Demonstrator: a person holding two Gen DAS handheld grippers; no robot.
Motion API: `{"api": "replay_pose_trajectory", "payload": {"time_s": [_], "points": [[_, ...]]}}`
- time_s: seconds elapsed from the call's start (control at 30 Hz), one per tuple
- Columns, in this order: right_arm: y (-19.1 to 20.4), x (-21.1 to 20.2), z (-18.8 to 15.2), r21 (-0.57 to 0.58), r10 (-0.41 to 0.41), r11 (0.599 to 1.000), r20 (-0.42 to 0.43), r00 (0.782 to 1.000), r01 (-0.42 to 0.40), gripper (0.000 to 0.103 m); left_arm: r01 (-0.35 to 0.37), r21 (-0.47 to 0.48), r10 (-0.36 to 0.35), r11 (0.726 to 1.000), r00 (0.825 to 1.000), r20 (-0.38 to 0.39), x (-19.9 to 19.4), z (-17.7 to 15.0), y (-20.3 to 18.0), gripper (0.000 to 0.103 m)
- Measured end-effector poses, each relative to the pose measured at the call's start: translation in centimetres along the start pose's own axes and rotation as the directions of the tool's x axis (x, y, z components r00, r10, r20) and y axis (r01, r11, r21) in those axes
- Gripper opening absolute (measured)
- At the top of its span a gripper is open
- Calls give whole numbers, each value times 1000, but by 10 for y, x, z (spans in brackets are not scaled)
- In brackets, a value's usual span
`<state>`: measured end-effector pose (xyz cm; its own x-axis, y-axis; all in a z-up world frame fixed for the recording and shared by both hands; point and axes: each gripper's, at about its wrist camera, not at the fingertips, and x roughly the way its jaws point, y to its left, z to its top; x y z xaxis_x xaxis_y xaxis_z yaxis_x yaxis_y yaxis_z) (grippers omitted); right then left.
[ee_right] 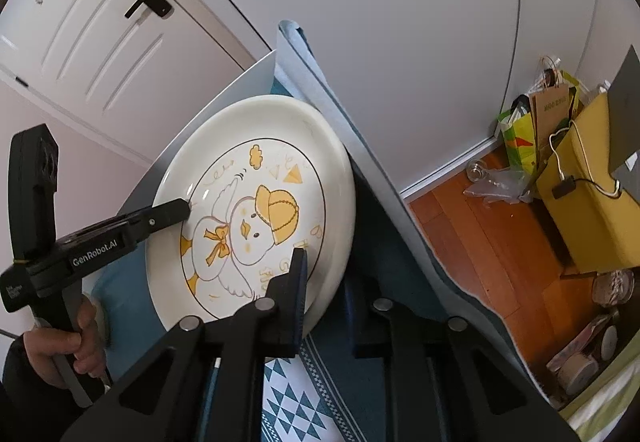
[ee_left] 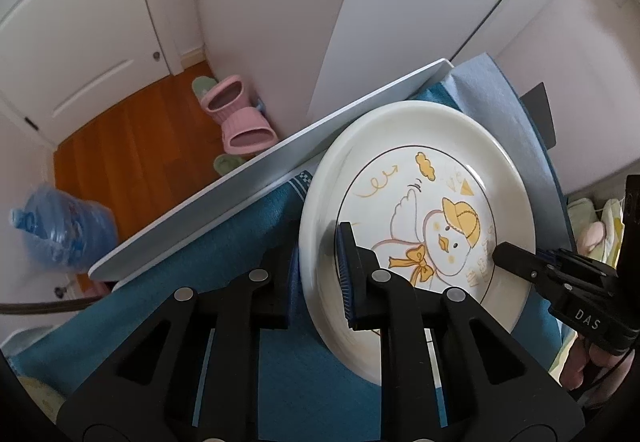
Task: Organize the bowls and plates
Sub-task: 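Carry the orange-hat duck plate with both grippers and lower it onto the plate stack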
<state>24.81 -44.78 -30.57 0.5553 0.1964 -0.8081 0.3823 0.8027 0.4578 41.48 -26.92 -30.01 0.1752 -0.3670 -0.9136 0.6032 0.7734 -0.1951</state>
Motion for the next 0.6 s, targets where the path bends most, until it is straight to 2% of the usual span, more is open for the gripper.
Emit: {"api": "replay_pose_trajectory", "payload": {"time_s": [0.3, 0.43, 0.6], "points": [[3, -30, 5, -61, 17, 998, 23, 1000, -15, 15, -43, -27, 45, 999, 997, 66, -49, -14, -23, 15], [15, -61, 13, -171, 38, 985, 43, 998, -30, 15, -87, -73, 96, 993, 988, 121, -91, -27, -36, 15], [35, -94, 22, -325, 107, 941, 30, 994, -92, 15, -141, -204, 181, 969, 965, 190, -150, -57, -48, 15]]}}
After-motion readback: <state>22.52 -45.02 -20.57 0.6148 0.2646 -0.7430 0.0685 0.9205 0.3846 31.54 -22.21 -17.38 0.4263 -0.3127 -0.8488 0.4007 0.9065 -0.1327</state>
